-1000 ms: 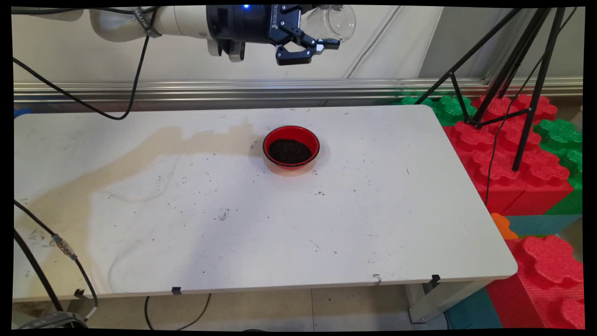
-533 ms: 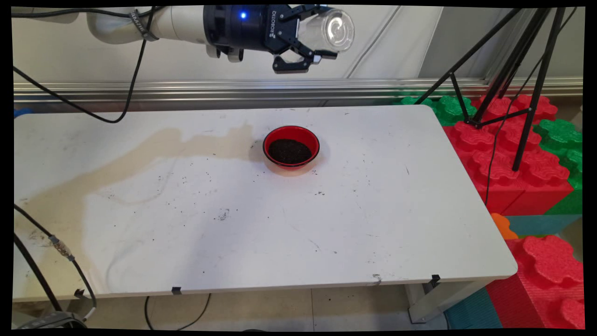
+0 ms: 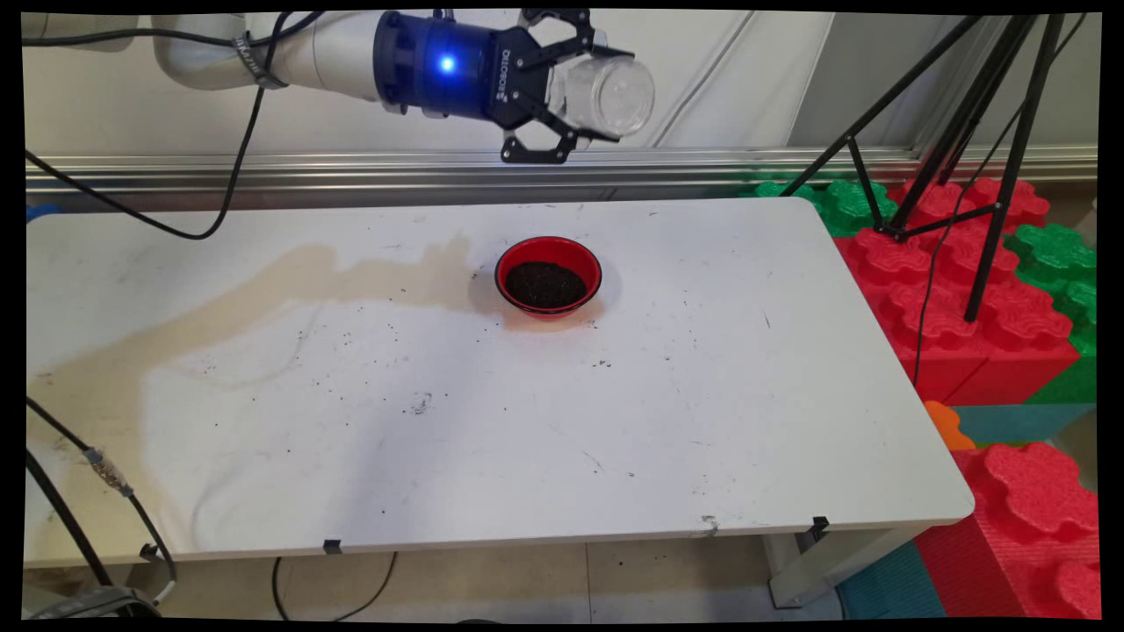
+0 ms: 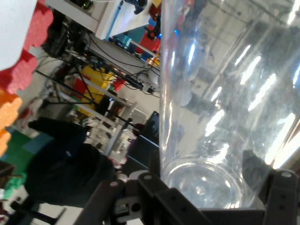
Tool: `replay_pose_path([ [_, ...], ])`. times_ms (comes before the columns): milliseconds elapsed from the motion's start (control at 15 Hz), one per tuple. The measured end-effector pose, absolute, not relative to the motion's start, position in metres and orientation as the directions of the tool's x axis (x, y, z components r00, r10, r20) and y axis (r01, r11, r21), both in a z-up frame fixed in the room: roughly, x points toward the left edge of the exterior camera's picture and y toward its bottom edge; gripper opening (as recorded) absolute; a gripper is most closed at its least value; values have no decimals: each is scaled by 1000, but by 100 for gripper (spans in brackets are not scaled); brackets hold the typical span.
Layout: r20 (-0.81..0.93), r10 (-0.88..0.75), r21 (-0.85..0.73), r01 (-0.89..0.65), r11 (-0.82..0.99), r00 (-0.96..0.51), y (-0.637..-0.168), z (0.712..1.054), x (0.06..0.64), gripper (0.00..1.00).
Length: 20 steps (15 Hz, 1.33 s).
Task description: Pour the black seasoning powder in the red bowl
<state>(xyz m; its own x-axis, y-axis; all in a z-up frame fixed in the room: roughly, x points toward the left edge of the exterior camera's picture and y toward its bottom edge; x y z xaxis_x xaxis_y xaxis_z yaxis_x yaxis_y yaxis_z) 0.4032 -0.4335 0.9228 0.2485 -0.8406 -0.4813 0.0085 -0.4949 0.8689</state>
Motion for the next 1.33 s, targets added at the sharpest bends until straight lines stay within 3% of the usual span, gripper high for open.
replay_pose_path([
  [733, -153, -959, 960, -194, -202, 241, -424, 902, 414, 0],
  [1333, 210, -962, 906, -404, 126, 173, -420, 878, 428, 0],
])
